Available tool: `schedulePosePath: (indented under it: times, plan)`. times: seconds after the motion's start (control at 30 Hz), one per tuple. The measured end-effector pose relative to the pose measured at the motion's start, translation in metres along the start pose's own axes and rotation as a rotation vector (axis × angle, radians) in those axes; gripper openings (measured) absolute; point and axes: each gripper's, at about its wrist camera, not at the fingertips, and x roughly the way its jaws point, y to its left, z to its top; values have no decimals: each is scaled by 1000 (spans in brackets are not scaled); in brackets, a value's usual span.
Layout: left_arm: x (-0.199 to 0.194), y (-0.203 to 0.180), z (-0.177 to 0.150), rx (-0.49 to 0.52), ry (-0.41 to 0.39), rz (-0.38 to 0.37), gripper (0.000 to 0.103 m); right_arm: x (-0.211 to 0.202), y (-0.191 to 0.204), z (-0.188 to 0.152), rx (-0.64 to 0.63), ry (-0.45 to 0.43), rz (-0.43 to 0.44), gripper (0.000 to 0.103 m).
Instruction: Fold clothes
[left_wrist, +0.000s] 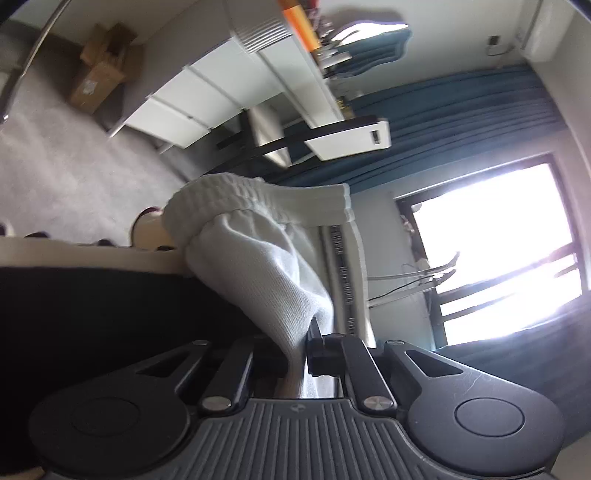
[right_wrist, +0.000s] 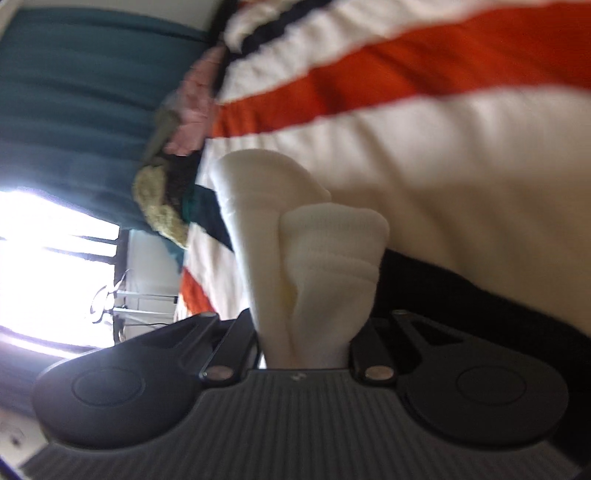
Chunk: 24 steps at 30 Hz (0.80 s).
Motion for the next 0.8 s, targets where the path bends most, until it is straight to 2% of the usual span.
schedulePosePath:
  times: [0.1, 0.17, 0.3, 0.37, 0.5, 0.57, 0.63, 0.67, 0.7, 0.8]
  plan:
    - [-8, 7, 4, 52, 28, 42, 13, 6, -10, 1, 11, 22, -14, 11]
    - [-17, 9, 5, 109, 28, 83, 21, 9, -16, -1, 43, 21, -18, 12]
    - [-40, 12, 8, 167, 29, 117, 23, 9, -24, -5, 84, 20, 0, 13]
    - [-53, 11, 8, 177, 19, 122, 40, 11, -24, -4, 90, 28, 23, 13]
    - [-78, -1, 6, 212, -16, 92, 52, 14, -19, 0, 65, 42, 36, 14]
    - [-88, -11, 1, 258, -30, 78, 59, 16, -19, 1, 79, 45, 46, 20]
    - [-94, -24, -5, 315, -35, 67, 64, 16, -23, 1, 121, 43, 80, 45]
    - [-96, -30, -9, 345, -37, 62, 67, 16, -25, 1, 142, 41, 100, 52]
    - [-96, -37, -14, 378, -37, 57, 69, 15, -26, 1, 157, 37, 111, 63]
    - [-93, -56, -30, 475, -36, 54, 77, 12, -27, 0, 176, 18, 134, 65]
